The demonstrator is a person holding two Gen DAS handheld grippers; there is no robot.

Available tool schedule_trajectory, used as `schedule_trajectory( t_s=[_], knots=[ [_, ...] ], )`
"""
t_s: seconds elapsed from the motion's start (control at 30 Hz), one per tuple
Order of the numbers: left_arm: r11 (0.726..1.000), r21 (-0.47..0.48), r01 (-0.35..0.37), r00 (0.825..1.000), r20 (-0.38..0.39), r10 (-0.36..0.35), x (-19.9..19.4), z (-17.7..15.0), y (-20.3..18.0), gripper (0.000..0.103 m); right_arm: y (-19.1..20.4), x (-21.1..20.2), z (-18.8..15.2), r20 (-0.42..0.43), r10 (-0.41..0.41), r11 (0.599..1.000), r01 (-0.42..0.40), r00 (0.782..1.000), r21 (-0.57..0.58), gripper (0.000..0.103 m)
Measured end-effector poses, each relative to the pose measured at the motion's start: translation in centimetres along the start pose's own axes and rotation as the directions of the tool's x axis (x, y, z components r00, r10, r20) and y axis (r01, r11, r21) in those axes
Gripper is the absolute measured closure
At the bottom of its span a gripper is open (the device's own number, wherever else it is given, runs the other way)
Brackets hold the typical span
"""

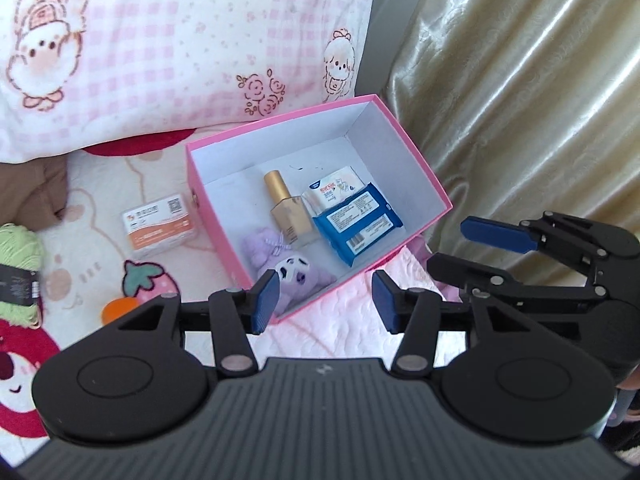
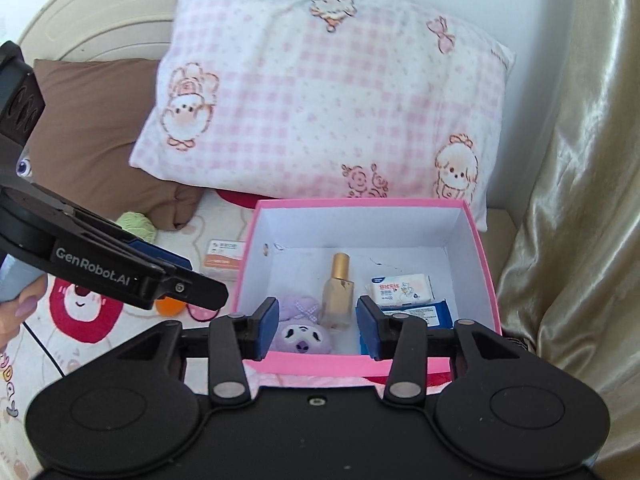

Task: Organize objects
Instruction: 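Move the left gripper toward the orange makeup sponge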

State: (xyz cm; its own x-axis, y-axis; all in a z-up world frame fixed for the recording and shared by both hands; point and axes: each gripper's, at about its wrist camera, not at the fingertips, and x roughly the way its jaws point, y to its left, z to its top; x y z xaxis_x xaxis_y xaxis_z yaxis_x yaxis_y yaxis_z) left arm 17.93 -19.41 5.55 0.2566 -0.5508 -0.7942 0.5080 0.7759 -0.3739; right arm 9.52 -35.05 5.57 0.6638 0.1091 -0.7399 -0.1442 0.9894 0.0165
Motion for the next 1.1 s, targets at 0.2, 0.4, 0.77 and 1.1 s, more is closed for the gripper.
schedule_trajectory(
  t_s=[0.2, 0.4, 0.77, 1.1],
  knots=[
    [1.000, 0.019, 0.001, 0.999, 0.035, -0.002, -3.9, -1.8, 1.3, 0.049, 2.8, -2.2, -0.4, 0.045, 0.015, 0.999, -0.013, 0.999, -0.048, 0.035],
    [1.000, -0.013, -0.005, 0.999, 0.052, 0.005, -6.3, -3.0, 3.5, 0.048, 5.1, -2.5, -0.9, 0.057, 0.048, 0.997, -0.045, 0.997, -0.060, 0.029],
    [0.998, -0.056, -0.028, 0.995, 0.091, 0.033, -6.8, -4.6, 8.1, 0.042, 8.9, 0.1, -1.6, 0.062, 0.142, 0.986, -0.135, 0.988, -0.098, 0.019],
    [0.992, -0.118, -0.044, 0.995, 0.083, 0.054, -5.3, -6.8, 12.8, 0.036, 13.9, 3.5, -3.3, 0.050, 0.215, 0.952, -0.198, 0.975, -0.232, 0.017]
  ],
)
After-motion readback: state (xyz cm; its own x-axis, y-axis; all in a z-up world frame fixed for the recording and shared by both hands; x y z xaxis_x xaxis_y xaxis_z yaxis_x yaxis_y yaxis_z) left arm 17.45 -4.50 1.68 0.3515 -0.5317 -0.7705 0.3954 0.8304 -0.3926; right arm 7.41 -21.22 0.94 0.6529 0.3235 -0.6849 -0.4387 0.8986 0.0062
